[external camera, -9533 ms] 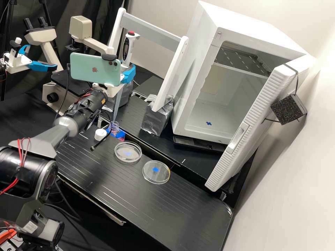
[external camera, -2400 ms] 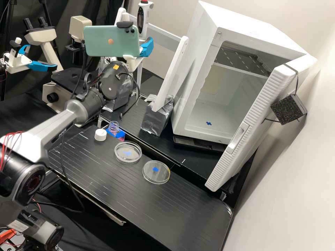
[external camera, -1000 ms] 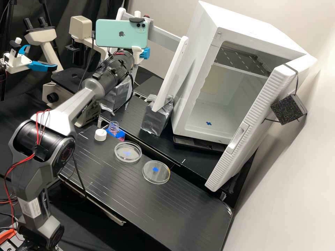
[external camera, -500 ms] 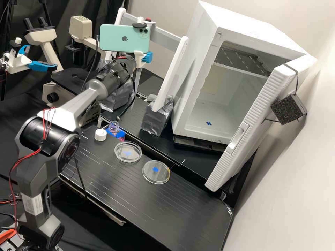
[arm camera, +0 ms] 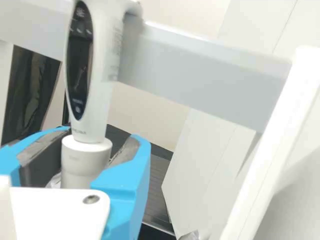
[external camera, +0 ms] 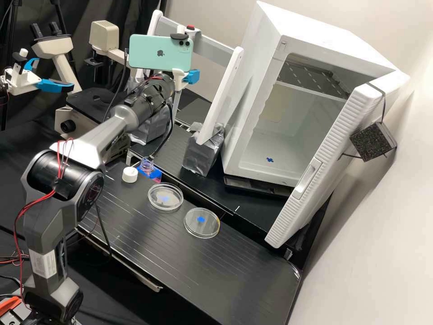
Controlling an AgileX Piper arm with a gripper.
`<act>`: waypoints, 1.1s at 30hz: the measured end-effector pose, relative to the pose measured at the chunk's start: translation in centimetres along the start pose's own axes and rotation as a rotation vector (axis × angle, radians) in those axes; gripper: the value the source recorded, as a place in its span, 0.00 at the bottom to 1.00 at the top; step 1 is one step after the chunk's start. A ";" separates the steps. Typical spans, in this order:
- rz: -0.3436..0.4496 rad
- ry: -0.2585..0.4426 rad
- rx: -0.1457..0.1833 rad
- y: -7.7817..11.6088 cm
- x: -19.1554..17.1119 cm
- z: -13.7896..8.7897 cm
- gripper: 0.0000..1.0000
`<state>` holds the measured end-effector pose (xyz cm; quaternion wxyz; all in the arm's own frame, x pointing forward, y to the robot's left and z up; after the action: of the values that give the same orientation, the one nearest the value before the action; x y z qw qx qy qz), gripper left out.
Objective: Use the pipette
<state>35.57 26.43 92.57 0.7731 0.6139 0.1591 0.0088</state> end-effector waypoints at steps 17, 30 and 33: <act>-0.019 0.016 0.074 -2.6 -4.1 2.3 1.00; 0.063 -0.116 0.186 -4.3 -14.8 6.5 1.00; 0.082 -0.152 0.228 -4.9 -16.2 7.7 1.00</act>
<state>21.27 14.60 93.24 0.7074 0.7025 0.0748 -0.0243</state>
